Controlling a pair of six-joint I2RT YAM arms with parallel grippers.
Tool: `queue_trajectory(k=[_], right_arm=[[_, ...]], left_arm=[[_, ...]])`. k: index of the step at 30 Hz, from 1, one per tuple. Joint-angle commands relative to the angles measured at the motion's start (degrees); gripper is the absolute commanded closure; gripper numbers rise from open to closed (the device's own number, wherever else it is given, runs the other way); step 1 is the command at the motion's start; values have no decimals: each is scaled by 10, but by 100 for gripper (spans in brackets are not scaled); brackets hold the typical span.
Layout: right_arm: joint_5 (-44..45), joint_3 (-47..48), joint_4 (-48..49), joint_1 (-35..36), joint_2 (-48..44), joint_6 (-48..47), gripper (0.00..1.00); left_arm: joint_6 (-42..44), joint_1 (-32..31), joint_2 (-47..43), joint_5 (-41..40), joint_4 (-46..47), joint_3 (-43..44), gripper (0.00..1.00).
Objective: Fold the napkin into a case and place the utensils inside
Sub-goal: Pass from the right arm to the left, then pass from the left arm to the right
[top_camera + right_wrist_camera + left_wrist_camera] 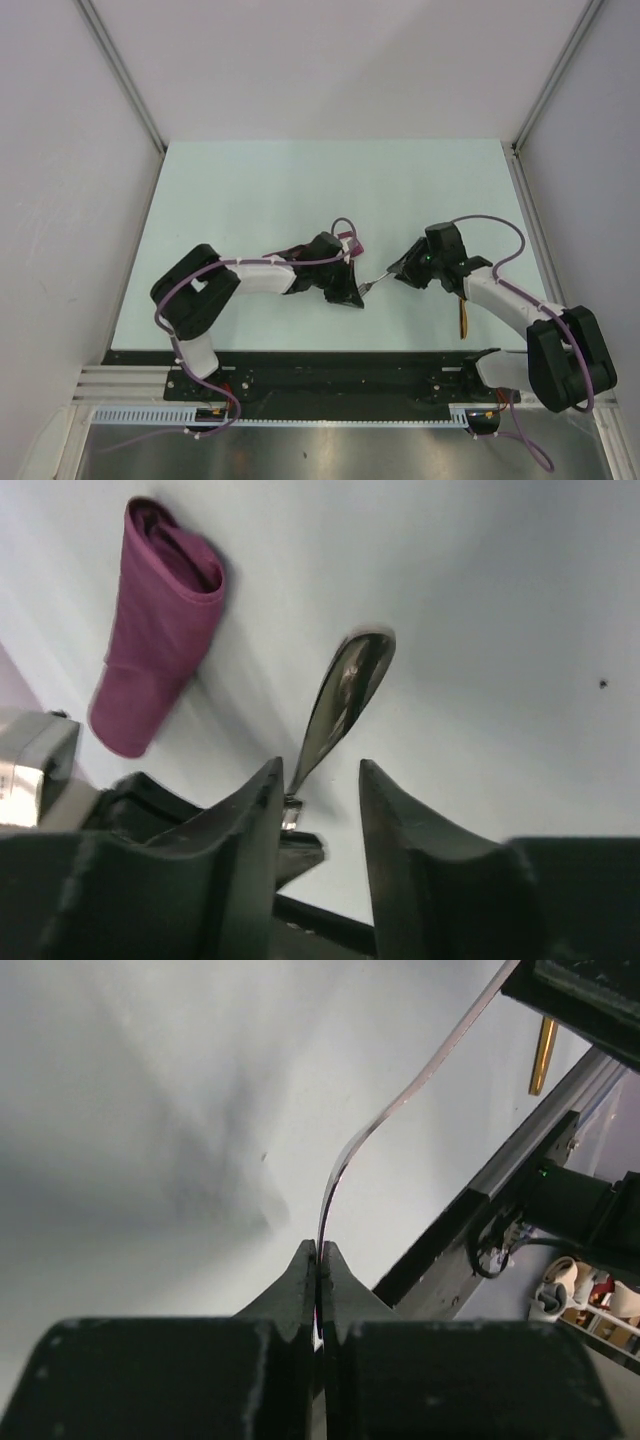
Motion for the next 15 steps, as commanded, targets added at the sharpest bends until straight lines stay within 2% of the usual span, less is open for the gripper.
queue_trajectory(k=[1,3,4,6,8,9,12,13,15], right_arm=[[-14,71,0,7,9,-160,50],[-7,110,-24,8,16,-244,40],[-40,130,-7,10,19,-272,34],[-84,160,-10,4,54,-335,30],[-138,190,-1,4,89,-364,27],[-163,196,5,2,101,-369,27],[-225,176,80,10,112,-349,14],[-268,167,144,17,114,-328,13],[-319,147,203,20,133,-300,12]], left_arm=[[84,63,-90,35,-124,8,100],[125,90,-121,77,-203,16,100],[175,111,-127,85,-239,24,100],[220,128,-137,92,-336,49,100],[248,156,-153,100,-368,50,100],[247,167,-162,110,-373,37,100],[241,202,-197,163,-380,20,100],[249,206,-204,170,-389,22,100],[251,206,-211,179,-398,20,100]])
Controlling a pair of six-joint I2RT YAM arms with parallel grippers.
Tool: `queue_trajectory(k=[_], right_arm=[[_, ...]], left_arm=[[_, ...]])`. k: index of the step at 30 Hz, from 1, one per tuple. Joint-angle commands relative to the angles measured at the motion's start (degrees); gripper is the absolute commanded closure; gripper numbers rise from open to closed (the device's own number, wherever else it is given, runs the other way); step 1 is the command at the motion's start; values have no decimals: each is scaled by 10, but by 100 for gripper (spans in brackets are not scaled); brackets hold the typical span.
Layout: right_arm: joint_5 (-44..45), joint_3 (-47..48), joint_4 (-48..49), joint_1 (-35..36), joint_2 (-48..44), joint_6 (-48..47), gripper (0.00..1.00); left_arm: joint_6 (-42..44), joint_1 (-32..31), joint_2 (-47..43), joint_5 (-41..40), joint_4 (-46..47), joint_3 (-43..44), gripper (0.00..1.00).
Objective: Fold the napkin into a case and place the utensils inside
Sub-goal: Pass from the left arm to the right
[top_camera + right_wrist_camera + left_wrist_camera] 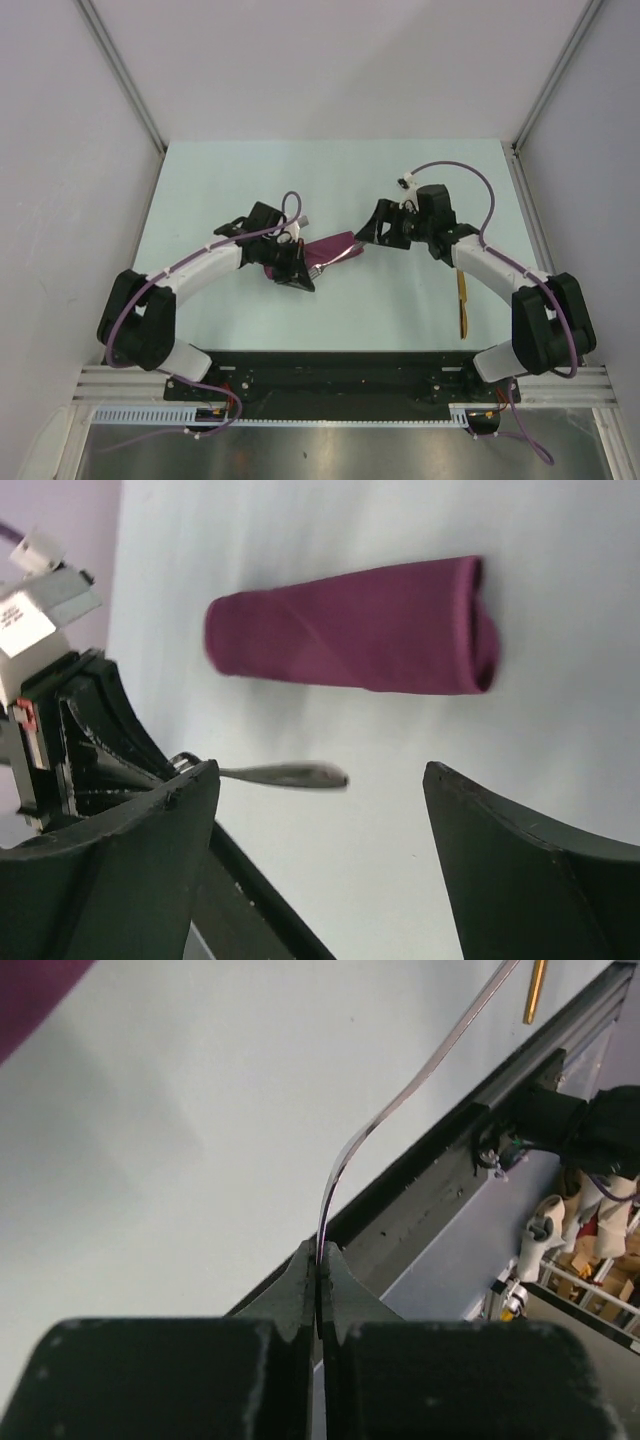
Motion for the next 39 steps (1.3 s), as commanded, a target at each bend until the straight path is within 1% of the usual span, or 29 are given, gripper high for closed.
queue_trajectory(k=[1,3,4,7,9,10,11,14,15,21,22,23,24,25,27,28,29,30,31,32,33,35,36,38,39], right_arm=[[-180,-30,187,17,29,23,12],[-199,-54,236,21,39,38,14],[-214,-62,279,26,42,45,15],[-224,-68,308,31,57,64,27],[-227,-81,329,28,55,81,42],[-231,-83,342,27,52,87,51],[-237,-85,350,26,52,94,70],[-250,-91,374,25,55,119,100],[-250,-94,384,25,55,134,100],[-256,-91,398,23,62,141,100],[-256,-91,410,21,62,155,100],[-254,-96,417,20,63,163,100],[-250,-98,424,18,66,173,100],[-254,-101,456,19,69,187,100],[-241,-117,507,19,66,232,100],[-235,-120,515,19,64,242,100],[-228,-124,519,19,61,254,100],[-214,-130,521,19,57,258,100],[-207,-133,520,20,49,260,100],[-199,-137,517,20,42,266,100],[-182,-147,513,20,37,268,100],[-167,-159,517,21,21,277,100],[-154,-164,526,22,16,288,100],[-144,-177,534,23,7,296,100],[-139,-181,545,24,5,305,100]], left_arm=[[37,9,-44,88,-49,-7,100],[27,11,-47,110,-35,-24,100],[20,12,-49,115,-30,-29,100],[15,13,-51,140,-21,-38,100],[19,16,-53,141,-30,-37,100],[25,22,-53,140,-36,-36,100],[26,26,-54,140,-38,-36,100],[5,40,-74,146,-17,-43,100],[1,41,-83,139,-12,-41,100],[-17,50,-96,147,4,-53,100],[-19,50,-102,150,5,-53,100],[-21,50,-105,148,6,-54,97],[-26,51,-110,145,11,-55,93],[-35,52,-117,140,14,-58,75],[-56,52,-140,119,23,-62,58],[-65,52,-152,101,26,-64,45],[-76,52,-183,69,41,-68,41],[-108,53,-202,48,50,-83,38],[-122,53,-221,31,62,-93,36],[-134,53,-264,-11,76,-101,34],[-162,53,-282,-30,80,-117,34],[-194,51,-324,-59,100,-155,22],[-227,51,-355,-78,104,-169,22],[-253,51,-376,-94,101,-203,22],[-268,51,-394,-116,95,-210,22]])
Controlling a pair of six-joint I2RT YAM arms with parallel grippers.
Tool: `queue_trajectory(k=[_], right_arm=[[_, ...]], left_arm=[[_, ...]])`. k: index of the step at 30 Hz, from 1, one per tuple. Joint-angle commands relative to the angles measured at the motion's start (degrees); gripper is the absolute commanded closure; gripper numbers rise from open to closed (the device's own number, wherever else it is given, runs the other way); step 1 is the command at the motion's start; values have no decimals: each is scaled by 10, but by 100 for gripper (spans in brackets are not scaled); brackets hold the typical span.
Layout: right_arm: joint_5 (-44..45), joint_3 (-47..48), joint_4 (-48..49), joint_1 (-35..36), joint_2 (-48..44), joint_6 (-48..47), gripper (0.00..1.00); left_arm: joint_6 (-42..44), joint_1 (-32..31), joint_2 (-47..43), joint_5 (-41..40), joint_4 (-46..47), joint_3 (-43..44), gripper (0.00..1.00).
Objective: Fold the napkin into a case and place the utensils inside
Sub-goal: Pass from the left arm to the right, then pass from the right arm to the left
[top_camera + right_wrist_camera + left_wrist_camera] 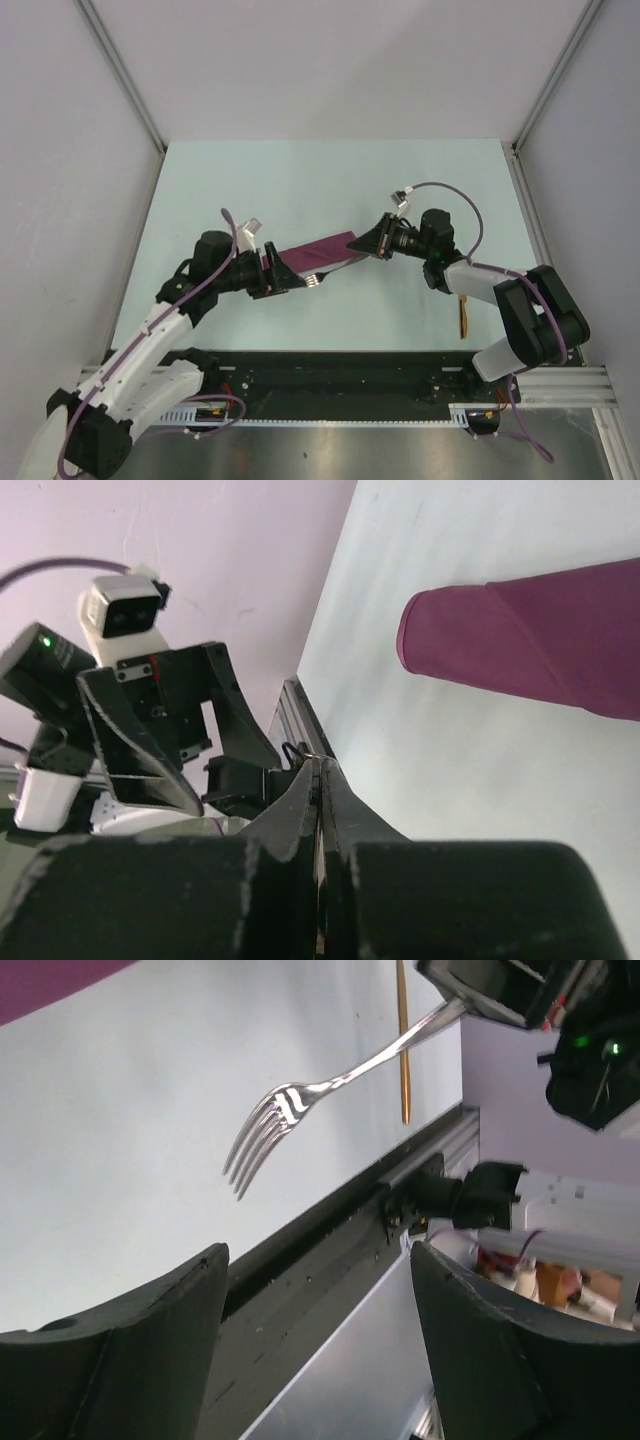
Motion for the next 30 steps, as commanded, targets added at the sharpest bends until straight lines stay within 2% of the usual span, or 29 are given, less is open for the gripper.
queue_trajectory(k=[1,4,6,12,17,20,23,24,25,27,28,29,30], right_arm=[[43,-17,67,1,-33,38,100],[44,-20,78,2,-39,53,100],[44,-19,88,4,-39,61,100],[34,-16,128,10,-25,94,100],[35,-16,137,19,-19,104,100],[33,-16,157,26,-6,117,100],[31,-13,166,28,3,124,100],[31,-9,166,28,4,124,100],[30,-6,166,28,6,124,100],[25,3,133,20,10,105,100],[19,26,97,13,13,85,83],[11,42,-23,-7,15,56,76],[11,59,-82,-18,16,-12,70]], left_arm=[[-100,3,-49,-98,15,-51,23],[-115,2,-89,-130,20,-69,24],[-138,2,-97,-128,76,-91,26],[-177,-1,-77,-99,212,-128,34],[-173,-1,-59,-98,234,-118,42],[-165,-1,-41,-101,233,-105,53],[-161,-1,-32,-94,233,-100,73],[-161,-1,-27,-92,233,-99,90],[-161,-1,-23,-92,227,-92,99],[-138,3,-22,-108,203,-78,100],[-125,7,-21,-119,156,-55,100],[-94,17,-18,-122,130,-43,100],[-80,48,-9,-112,102,-29,100]])
